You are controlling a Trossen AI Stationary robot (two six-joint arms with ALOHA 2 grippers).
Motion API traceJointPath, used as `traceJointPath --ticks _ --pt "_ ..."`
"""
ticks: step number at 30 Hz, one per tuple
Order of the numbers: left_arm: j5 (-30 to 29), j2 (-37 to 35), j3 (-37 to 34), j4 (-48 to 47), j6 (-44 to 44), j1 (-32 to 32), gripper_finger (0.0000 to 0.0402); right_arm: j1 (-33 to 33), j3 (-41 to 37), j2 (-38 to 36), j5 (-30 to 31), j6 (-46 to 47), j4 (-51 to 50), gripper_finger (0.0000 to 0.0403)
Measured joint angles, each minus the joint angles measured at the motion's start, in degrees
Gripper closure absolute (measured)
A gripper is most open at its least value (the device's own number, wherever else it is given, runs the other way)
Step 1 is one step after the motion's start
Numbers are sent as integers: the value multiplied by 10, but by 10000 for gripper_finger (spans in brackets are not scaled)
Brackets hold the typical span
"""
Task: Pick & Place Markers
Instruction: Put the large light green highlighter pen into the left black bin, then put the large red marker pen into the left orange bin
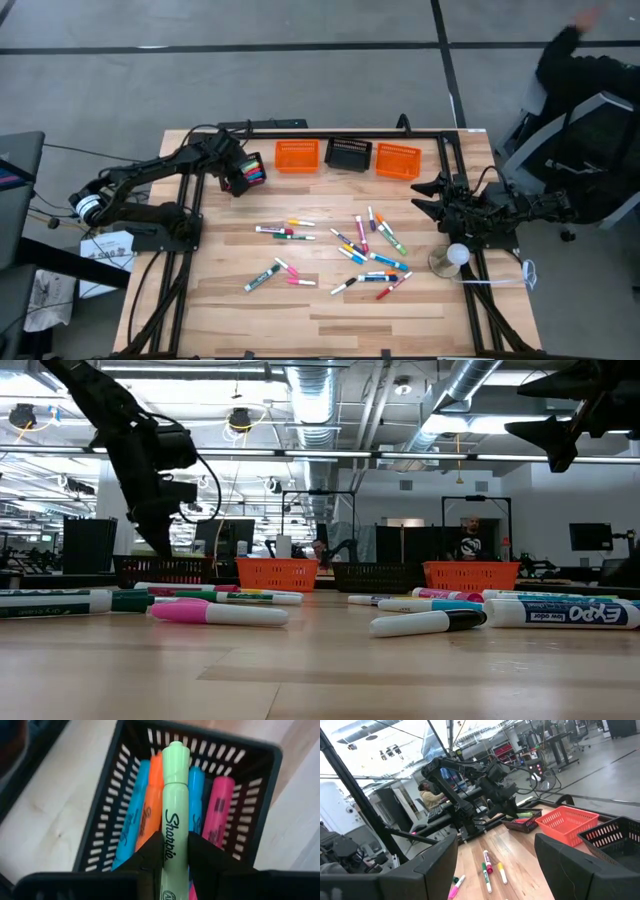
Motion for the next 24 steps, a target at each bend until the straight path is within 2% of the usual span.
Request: traceJointPath --ticks 13,24 --pt "-5 0 -1 5 5 0 322 0 0 0 0 0 0 148" --pt "-5 0 -1 7 6 0 244 0 0 0 0 0 0 148"
